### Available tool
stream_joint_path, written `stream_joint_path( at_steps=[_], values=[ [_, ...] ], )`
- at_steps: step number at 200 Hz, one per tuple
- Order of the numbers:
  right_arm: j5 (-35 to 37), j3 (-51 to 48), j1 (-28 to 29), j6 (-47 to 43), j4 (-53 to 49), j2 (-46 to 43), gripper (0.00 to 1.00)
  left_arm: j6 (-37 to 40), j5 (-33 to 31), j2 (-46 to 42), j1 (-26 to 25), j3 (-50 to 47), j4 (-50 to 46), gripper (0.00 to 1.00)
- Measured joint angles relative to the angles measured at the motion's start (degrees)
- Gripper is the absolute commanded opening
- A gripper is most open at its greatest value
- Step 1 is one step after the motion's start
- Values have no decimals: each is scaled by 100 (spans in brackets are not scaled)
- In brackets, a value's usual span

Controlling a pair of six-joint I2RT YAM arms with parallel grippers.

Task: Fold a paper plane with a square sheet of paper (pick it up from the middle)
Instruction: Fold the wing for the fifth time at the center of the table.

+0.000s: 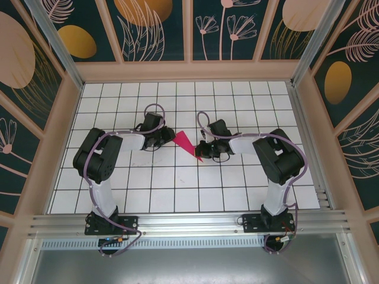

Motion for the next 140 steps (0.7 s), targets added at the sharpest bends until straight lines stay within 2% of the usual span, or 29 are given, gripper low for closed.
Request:
stream_joint_path(
  at_steps=[40, 71, 103, 140],
  values=[
    [2, 13, 4, 0, 13, -22, 0, 184, -184, -46, 61, 9, -48, 32],
    [138, 74, 79, 4, -68, -98, 6, 435, -608, -262, 192, 7, -404, 38],
    [448, 247, 249, 15, -315, -155, 21, 619, -772, -772, 251, -173, -507, 52],
    [601, 315, 369, -7, -385, -612, 38, 743, -621, -1443, 251, -575, -444, 62]
  ],
)
